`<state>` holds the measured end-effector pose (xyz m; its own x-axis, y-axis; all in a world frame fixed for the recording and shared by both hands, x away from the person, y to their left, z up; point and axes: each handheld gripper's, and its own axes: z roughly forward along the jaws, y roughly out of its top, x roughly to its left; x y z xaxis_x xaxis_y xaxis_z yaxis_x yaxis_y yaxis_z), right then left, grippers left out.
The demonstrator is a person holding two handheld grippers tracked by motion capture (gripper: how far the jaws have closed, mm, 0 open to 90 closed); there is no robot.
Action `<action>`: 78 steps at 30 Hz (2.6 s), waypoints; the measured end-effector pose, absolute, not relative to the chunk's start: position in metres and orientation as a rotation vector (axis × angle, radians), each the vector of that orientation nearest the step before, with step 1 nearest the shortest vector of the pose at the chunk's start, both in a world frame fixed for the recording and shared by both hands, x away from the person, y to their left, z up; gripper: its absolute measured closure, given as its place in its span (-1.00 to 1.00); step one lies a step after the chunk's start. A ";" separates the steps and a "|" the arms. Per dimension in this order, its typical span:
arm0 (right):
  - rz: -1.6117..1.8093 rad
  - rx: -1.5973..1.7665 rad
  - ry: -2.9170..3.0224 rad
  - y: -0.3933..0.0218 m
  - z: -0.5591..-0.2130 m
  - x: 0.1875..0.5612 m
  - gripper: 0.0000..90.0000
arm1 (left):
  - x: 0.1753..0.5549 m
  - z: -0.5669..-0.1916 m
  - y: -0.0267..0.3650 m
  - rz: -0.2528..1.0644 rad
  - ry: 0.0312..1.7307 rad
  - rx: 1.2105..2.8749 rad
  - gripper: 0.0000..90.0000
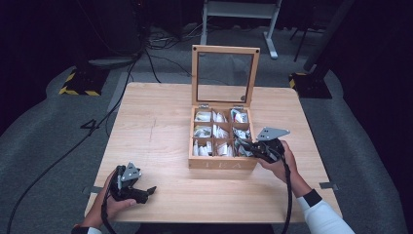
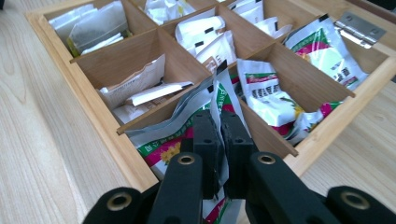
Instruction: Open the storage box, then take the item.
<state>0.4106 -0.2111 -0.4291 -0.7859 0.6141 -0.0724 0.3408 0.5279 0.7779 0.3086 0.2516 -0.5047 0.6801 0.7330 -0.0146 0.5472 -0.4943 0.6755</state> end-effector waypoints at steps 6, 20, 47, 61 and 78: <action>1.196 0.797 2.403 -0.217 -0.420 0.409 0.93 | 0.309 -0.505 0.252 0.364 0.979 2.226 -0.81; 1.324 0.817 2.331 -0.235 -0.403 0.410 0.94 | 0.309 -0.505 0.252 0.362 0.978 2.224 -0.81; 1.437 0.683 2.284 -0.238 -0.376 0.389 0.94 | 0.308 -0.505 0.251 0.365 0.980 2.225 -0.81; 1.463 0.561 2.362 -0.220 -0.377 0.369 0.94 | 0.308 -0.505 0.251 0.365 0.980 2.224 -0.81; 1.414 0.443 2.497 -0.187 -0.397 0.355 0.94 | 0.308 -0.505 0.251 0.364 0.988 2.220 -0.81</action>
<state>0.3549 -0.1873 -0.3972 -0.9258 0.3737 -0.0564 0.1439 0.4864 0.8618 0.3079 0.2511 -0.5050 0.6742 0.7384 -0.0171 0.5510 -0.4874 0.6773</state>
